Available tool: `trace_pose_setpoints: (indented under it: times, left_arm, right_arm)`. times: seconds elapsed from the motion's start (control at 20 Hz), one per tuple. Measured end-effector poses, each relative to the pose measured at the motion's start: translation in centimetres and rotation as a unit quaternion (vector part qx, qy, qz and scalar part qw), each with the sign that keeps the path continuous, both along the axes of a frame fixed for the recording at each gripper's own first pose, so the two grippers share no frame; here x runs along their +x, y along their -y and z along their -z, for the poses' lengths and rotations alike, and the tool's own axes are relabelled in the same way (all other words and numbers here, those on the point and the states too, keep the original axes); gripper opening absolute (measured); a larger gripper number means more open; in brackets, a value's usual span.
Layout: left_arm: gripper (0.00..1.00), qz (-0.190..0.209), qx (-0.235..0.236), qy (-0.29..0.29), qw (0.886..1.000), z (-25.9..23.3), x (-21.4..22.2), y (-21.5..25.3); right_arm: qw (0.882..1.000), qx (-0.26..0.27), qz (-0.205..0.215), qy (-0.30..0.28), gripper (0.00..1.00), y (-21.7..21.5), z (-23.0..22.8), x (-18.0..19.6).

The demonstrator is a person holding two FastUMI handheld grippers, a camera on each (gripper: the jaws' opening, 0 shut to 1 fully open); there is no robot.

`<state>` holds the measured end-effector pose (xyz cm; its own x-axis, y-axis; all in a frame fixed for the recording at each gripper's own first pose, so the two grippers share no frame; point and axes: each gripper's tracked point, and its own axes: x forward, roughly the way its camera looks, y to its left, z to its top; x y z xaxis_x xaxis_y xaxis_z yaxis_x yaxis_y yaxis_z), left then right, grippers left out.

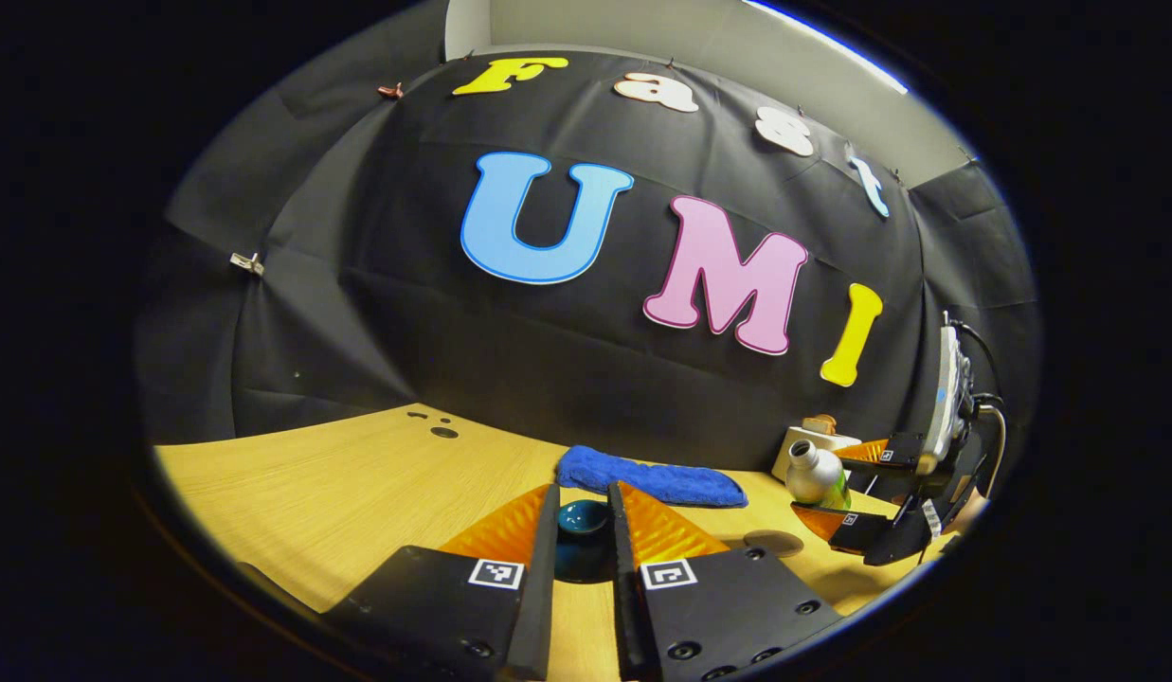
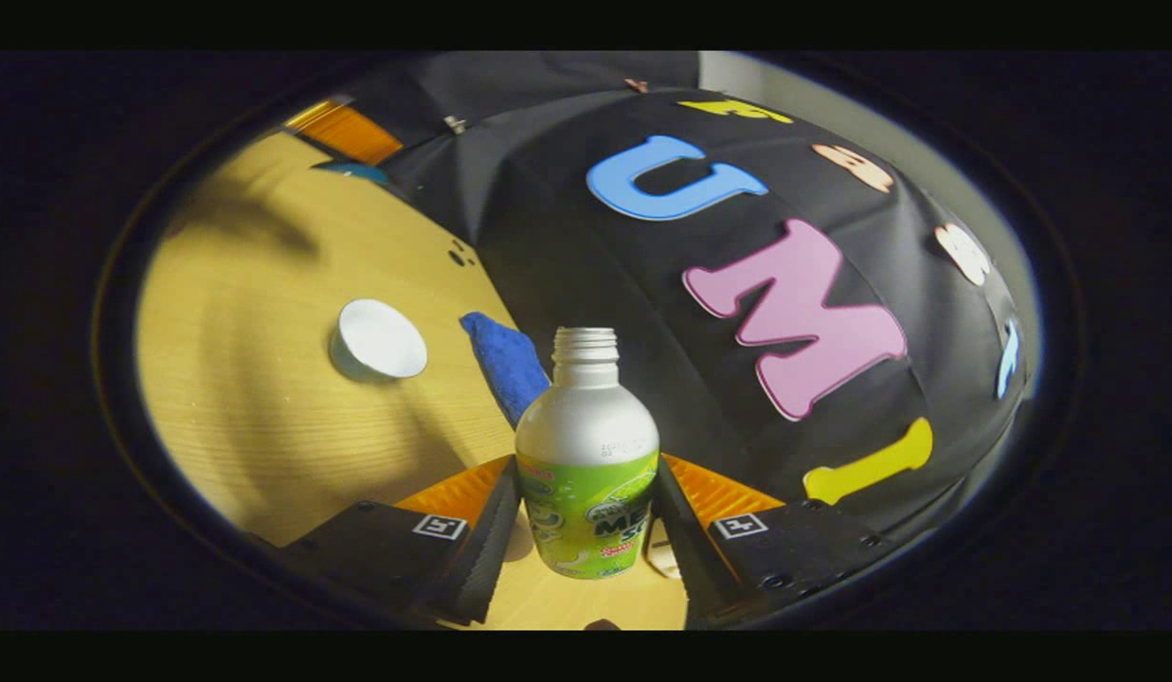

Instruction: Open the teacup lid with one hand, grasp the water bottle and pour water into the teacup with the other hand; after pouring, place the water bottle on the coaster and then close the teacup lid.

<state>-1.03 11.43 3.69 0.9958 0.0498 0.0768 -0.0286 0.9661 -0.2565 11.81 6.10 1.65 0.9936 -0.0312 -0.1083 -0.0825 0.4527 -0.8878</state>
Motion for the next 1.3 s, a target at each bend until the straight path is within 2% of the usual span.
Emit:
trace_pose_setpoints:
  times: [0.2, 0.35, 0.4, 0.45, 0.5, 0.8, 1.0, 1.05, 1.1, 1.15, 1.2, 1.3]
  left_arm:
    - [0.31, -0.002, -0.006, -0.002, 1.0, 0.0, -0.1, -0.4]
    - [0.31, -0.001, -0.013, -0.004, 1.0, 0.4, 0.1, -0.7]
    - [0.31, -0.001, -0.014, -0.006, 1.0, 0.5, 0.2, -0.8]
    - [0.31, -0.002, -0.016, -0.007, 1.0, 0.7, 0.2, -0.8]
    - [0.34, -0.002, -0.018, -0.008, 1.0, 0.7, 0.3, -0.9]
    - [0.31, 0.003, -0.03, -0.013, 0.999, 1.3, 0.5, -1.1]
    - [0.31, 0.004, -0.034, -0.012, 0.999, 1.2, 0.4, -1.3]
    - [0.31, 0.004, -0.034, -0.013, 0.999, 1.3, 0.4, -1.3]
    - [0.31, 0.003, -0.034, -0.013, 0.999, 1.3, 0.4, -1.4]
    - [0.31, 0.003, -0.034, -0.013, 0.999, 1.3, 0.4, -1.4]
    - [0.34, 0.003, -0.035, -0.013, 0.999, 1.3, 0.5, -1.5]
    - [0.31, 0.004, -0.036, -0.013, 0.999, 1.3, 0.4, -1.4]
  right_arm:
    - [0.995, -0.098, -0.012, -0.006, 0.79, -0.7, 0.9, 1.5]
    - [0.99, -0.141, -0.022, -0.013, 0.78, -1.3, 1.8, 2.4]
    - [0.988, -0.154, -0.026, -0.014, 0.75, -1.4, 2.1, 2.5]
    - [0.985, -0.168, -0.03, -0.016, 0.78, -1.6, 2.2, 2.7]
    - [0.983, -0.181, -0.033, -0.017, 0.78, -1.8, 2.3, 2.9]
    - [0.965, -0.255, -0.052, -0.026, 0.78, -2.8, 2.9, 2.9]
    - [0.957, -0.282, -0.062, -0.029, 0.78, -3.2, 3.2, 3.1]
    - [0.954, -0.29, -0.065, -0.028, 0.81, -3.4, 3.1, 3.1]
    - [0.951, -0.3, -0.068, -0.027, 0.78, -3.5, 3.1, 3.1]
    - [0.948, -0.31, -0.069, -0.026, 0.81, -3.5, 3.1, 3.0]
    - [0.945, -0.318, -0.071, -0.026, 0.78, -3.6, 3.1, 3.0]
    - [0.938, -0.336, -0.076, -0.026, 0.78, -3.6, 3.2, 3.2]
